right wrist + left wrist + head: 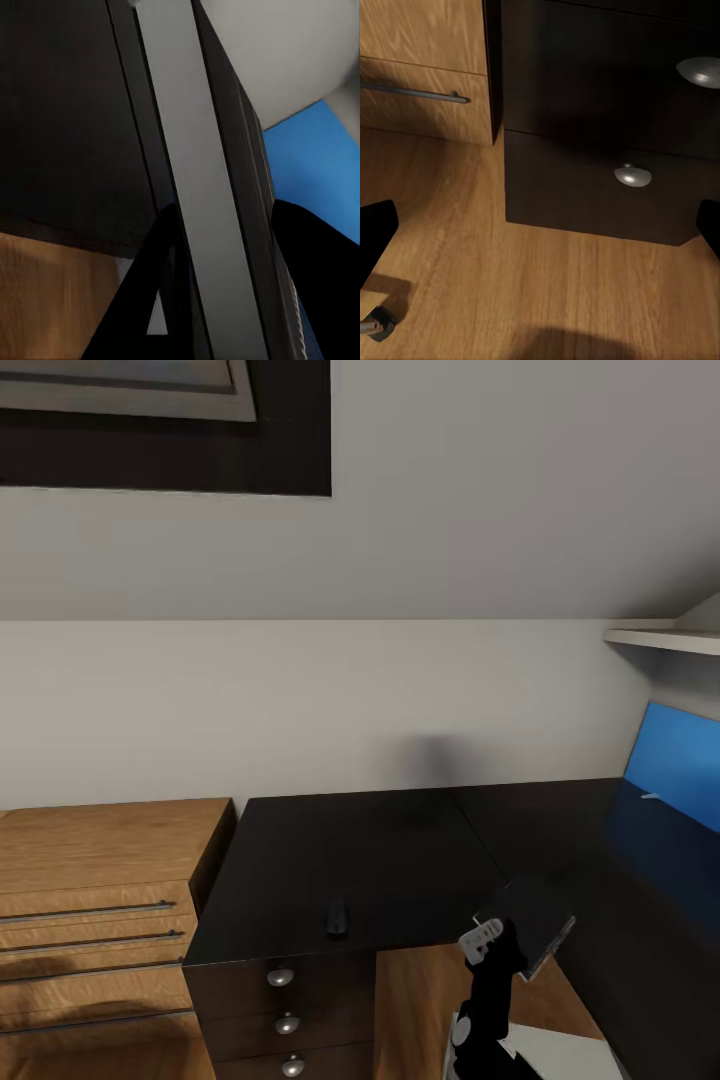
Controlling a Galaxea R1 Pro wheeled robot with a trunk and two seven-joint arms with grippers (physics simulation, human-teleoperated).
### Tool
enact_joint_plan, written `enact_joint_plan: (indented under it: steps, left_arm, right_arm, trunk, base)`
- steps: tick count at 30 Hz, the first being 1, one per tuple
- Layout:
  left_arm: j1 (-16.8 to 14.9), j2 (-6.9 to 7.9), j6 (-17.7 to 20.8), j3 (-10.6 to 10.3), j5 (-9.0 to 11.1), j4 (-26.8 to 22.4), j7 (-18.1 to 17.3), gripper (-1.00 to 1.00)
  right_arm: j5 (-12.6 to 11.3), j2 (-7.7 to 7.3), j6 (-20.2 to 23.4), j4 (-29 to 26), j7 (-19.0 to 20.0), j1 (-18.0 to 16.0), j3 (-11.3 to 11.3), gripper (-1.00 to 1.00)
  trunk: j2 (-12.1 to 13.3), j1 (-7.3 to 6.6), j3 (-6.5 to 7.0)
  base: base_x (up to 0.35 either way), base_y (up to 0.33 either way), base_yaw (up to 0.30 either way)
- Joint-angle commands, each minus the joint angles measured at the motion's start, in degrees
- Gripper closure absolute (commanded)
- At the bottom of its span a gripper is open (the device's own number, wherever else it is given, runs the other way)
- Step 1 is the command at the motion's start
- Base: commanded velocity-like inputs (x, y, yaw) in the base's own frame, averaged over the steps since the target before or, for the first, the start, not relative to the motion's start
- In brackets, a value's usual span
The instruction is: In the bedroom, organize the workspace by keeping the computer under the desk, ensuring the monitor is on the desk, placing the keyboard on the desk next to the monitor, placing the mouse on the desk next to the keyboard, moving the folder from the swivel chair onto the desk next to the mouse, stacking the notebook on top of the folder with the pen on top of the notebook, and positioning the swivel chair next to the desk.
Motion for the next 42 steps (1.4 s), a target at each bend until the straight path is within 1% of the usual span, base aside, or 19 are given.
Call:
enact_joint_plan:
  steps: [1, 6, 8, 9, 11, 12, 13, 14, 15, 16, 19, 22, 28, 35, 42]
  left_arm:
    - [-0.1, 0.00, -0.2, 0.5, -0.5, 0.1, -0.2, -1.00]
    - [-0.1, 0.00, -0.2, 0.5, -0.5, 0.1, -0.2, -1.00]
    - [-0.1, 0.00, -0.2, 0.5, -0.5, 0.1, -0.2, -1.00]
    - [0.0, 0.00, -0.2, 0.5, -0.5, 0.1, -0.2, -1.00]
    - [-0.1, 0.00, -0.2, 0.5, -0.5, 0.1, -0.2, -1.00]
    - [0.0, 0.00, -0.2, 0.5, -0.5, 0.1, -0.2, -1.00]
    - [0.0, 0.00, -0.2, 0.5, -0.5, 0.1, -0.2, -1.00]
    - [-0.1, 0.00, -0.2, 0.5, -0.5, 0.1, -0.2, -1.00]
    - [0.0, 0.00, -0.2, 0.5, -0.5, 0.1, -0.2, -1.00]
    - [0.0, 0.00, -0.2, 0.5, -0.5, 0.1, -0.2, -1.00]
    - [-0.1, -0.05, -0.2, 0.5, -0.5, 0.1, -0.2, -1.00]
    - [0.0, -0.07, -0.2, 0.5, -0.6, 0.1, -0.2, -1.00]
    - [0.0, -0.09, -0.1, 0.5, -0.6, 0.1, -0.2, -1.00]
    - [0.0, -0.09, -0.1, 0.5, -0.6, 0.1, -0.2, -1.00]
    - [-0.1, -0.10, -0.1, 0.5, -0.6, 0.1, -0.2, -1.00]
  right_arm:
    - [0.7, 0.52, 1.7, -0.8, -0.1, 0.0, 0.3, 1.00]
    - [2.0, 1.80, 3.8, -2.3, 0.2, 0.0, 2.0, 1.00]
    - [2.4, 2.11, 4.1, -2.5, 0.5, 0.0, 3.6, 1.00]
    - [2.6, 2.23, 4.2, -2.5, 0.5, 0.0, 5.2, 1.00]
    - [2.7, 2.27, 4.3, -2.5, 0.6, 0.0, 7.0, 1.00]
    - [2.8, 2.30, 4.3, -2.5, 0.6, 0.0, 9.0, 1.00]
    - [2.8, 2.29, 4.3, -2.5, 0.7, 0.0, 9.9, 1.00]
    - [2.8, 2.28, 4.3, -2.5, 0.7, 0.0, 11.6, 1.00]
    - [2.8, 2.28, 4.3, -2.5, 0.7, 0.0, 12.3, 1.00]
    - [2.9, 2.27, 4.2, -2.5, 0.7, 0.0, 13.5, 1.00]
    - [2.9, 2.31, 4.2, -2.5, 0.7, 0.0, 14.9, 1.00]
    - [3.0, 2.33, 4.3, -2.5, 0.7, 0.0, 15.5, 1.00]
    - [3.2, 2.23, 4.3, -2.6, 0.2, 0.0, 15.6, 1.00]
    - [2.9, 2.08, 3.7, -2.2, -1.5, 0.0, 15.8, 1.00]
    - [2.8, 2.29, 0.1, 1.7, -1.9, 0.0, 16.2, 1.00]
  trunk:
    - [0.0, 0.00, -0.07]
    - [0.0, 0.00, -0.07]
    - [0.0, 0.00, -0.07]
    - [0.0, 0.00, -0.07]
    - [0.0, 0.00, -0.07]
    - [0.0, 0.00, -0.07]
    - [0.0, 0.00, -0.07]
    - [0.0, 0.00, -0.07]
    - [0.0, 0.00, -0.07]
    - [0.0, 0.00, -0.07]
    - [0.0, 0.00, -0.07]
    - [0.0, 0.00, -0.07]
    - [0.0, 0.00, -0.07]
    - [0.0, 0.00, -0.07]
    - [0.0, 0.00, -0.07]
  base:
    - [0.000, 0.000, 0.000]
    - [0.000, 0.000, 0.000]
    - [0.000, 0.000, 0.000]
    - [0.000, 0.000, 0.000]
    - [0.000, 0.000, 0.000]
    - [0.000, 0.000, 0.000]
    - [0.000, 0.000, 0.000]
    - [0.000, 0.000, 0.000]
    - [0.000, 0.000, 0.000]
    - [0.000, 0.000, 0.000]
    - [0.000, 0.000, 0.000]
    - [0.000, 0.000, 0.000]
    - [0.000, 0.000, 0.000]
    - [0.000, 0.000, 0.000]
    - [0.000, 0.000, 0.000]
